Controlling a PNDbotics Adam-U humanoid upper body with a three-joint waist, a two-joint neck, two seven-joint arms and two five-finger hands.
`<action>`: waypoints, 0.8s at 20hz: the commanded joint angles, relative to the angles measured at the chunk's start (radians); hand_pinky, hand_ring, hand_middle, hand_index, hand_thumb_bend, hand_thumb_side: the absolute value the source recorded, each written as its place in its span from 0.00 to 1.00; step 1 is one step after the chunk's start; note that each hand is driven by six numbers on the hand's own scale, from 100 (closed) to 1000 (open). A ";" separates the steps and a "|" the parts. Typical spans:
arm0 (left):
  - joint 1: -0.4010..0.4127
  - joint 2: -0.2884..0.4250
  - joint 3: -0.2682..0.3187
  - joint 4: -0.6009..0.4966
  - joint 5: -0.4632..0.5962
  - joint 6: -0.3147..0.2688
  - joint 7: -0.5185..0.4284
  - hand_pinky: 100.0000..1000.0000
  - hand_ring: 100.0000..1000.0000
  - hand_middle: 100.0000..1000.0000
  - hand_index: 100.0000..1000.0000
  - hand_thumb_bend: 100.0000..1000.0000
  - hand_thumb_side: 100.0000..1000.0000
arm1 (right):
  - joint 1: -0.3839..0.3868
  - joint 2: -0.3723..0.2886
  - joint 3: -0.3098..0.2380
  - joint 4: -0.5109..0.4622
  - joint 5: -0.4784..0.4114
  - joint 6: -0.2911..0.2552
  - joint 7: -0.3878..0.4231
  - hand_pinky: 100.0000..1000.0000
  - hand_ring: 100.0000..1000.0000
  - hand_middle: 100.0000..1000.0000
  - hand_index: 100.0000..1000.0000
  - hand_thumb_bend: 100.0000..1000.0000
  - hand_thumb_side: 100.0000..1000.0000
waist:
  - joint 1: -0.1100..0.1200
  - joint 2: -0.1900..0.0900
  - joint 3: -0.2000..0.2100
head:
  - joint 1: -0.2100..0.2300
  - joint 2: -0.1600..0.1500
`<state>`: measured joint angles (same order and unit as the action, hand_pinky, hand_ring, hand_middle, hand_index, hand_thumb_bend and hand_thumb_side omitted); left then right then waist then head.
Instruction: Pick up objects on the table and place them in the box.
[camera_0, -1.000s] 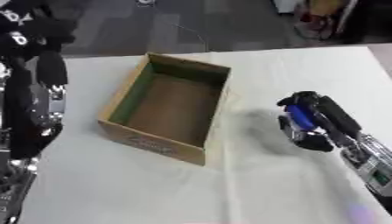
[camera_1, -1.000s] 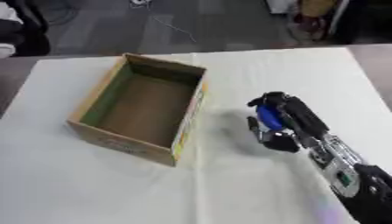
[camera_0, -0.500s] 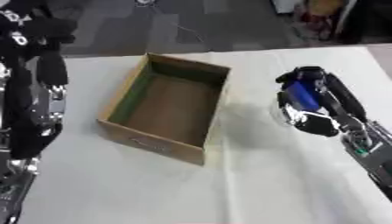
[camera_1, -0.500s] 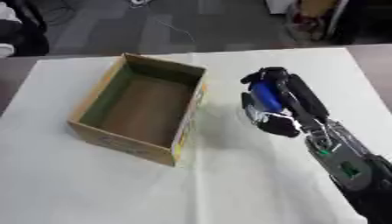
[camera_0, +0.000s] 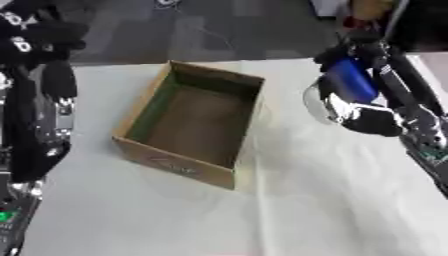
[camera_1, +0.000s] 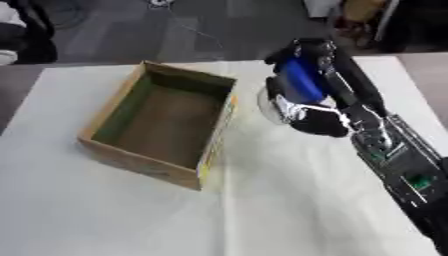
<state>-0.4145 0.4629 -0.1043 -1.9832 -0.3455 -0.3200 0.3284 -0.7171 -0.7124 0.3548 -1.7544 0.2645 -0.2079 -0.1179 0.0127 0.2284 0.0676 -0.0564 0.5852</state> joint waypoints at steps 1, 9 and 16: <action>-0.025 0.012 0.009 -0.017 0.010 -0.004 0.000 0.63 0.67 0.89 0.74 0.00 0.73 | -0.037 -0.034 -0.008 -0.047 -0.022 0.007 0.013 0.00 0.00 0.09 0.30 0.00 0.33 | -0.004 -0.013 0.007 | -0.013 -0.018; -0.076 -0.003 0.011 -0.017 0.024 -0.007 -0.001 0.63 0.67 0.89 0.73 0.00 0.73 | -0.088 -0.043 -0.001 -0.079 -0.032 0.007 0.039 0.00 0.00 0.09 0.30 0.00 0.31 | -0.018 0.022 0.052 | -0.029 -0.053; -0.122 -0.021 0.006 -0.017 0.034 -0.015 -0.005 0.63 0.67 0.89 0.73 0.00 0.73 | -0.121 -0.055 0.000 -0.057 0.005 -0.007 0.044 0.00 0.00 0.10 0.31 0.00 0.29 | -0.033 0.059 0.108 | -0.057 -0.091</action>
<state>-0.5240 0.4361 -0.1046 -1.9832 -0.3178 -0.3321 0.3240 -0.8180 -0.7392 0.3625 -1.8080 0.2618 -0.2094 -0.0735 -0.0237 0.3063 0.1805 -0.0987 0.5121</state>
